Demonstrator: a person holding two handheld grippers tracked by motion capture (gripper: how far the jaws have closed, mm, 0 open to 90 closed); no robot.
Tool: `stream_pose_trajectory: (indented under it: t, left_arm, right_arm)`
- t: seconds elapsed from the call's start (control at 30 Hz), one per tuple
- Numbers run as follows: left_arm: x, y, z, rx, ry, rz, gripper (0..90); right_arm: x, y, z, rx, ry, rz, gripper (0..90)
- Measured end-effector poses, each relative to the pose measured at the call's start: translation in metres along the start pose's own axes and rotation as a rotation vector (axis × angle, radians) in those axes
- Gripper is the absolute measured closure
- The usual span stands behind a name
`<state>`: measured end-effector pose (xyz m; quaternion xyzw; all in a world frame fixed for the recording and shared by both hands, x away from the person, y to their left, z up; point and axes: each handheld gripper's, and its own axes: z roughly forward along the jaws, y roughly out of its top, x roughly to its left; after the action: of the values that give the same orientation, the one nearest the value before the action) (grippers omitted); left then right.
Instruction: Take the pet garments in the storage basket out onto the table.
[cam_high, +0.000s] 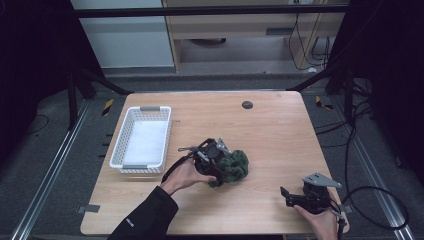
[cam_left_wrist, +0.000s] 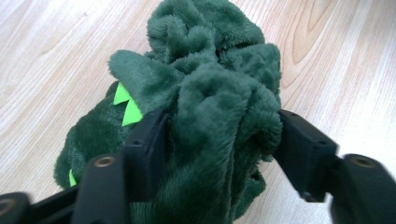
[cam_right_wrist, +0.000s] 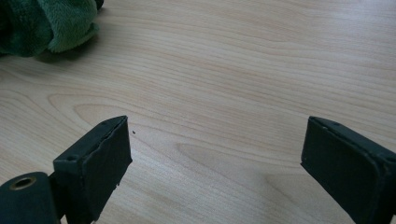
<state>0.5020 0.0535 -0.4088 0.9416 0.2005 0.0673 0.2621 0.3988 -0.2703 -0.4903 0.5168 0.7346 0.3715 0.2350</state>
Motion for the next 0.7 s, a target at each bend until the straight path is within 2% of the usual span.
stream_pose_trajectory:
  t: [0.23, 0.43, 0.63, 0.7]
  left_arm:
    - [-0.001, -0.006, -0.019, -0.066, 0.005, -0.014, 28.7]
    - [-0.001, -0.016, -0.041, -0.119, 0.043, -0.030, 26.5]
    - [0.000, -0.037, -0.062, -0.189, 0.082, -0.077, 25.5]
    - [0.002, -0.046, -0.067, -0.217, 0.095, -0.106, 25.6]
  right_arm:
    - [0.000, 0.000, 0.000, 0.003, 0.004, 0.008, 8.4]
    - [0.000, 0.000, 0.000, 0.002, 0.001, 0.006, 8.3]
    - [-0.001, 0.000, 0.000, -0.002, -0.005, 0.000, 8.3]
    - [0.000, 0.000, -0.001, -0.001, -0.001, 0.008, 8.3]
